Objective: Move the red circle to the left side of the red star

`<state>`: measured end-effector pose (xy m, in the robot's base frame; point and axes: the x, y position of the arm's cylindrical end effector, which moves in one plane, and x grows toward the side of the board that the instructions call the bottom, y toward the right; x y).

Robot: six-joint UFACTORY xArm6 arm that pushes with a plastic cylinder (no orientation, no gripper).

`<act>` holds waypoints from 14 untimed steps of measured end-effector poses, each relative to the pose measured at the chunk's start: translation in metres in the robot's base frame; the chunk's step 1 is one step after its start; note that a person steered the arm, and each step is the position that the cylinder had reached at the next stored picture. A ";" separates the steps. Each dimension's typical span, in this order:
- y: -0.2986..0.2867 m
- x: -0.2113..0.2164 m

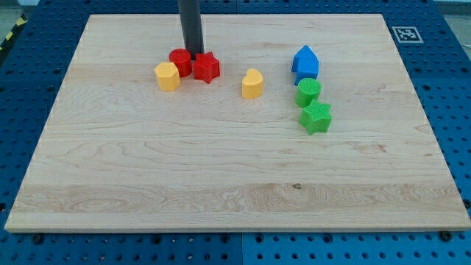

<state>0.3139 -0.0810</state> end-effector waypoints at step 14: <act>-0.035 -0.005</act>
<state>0.3088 -0.1160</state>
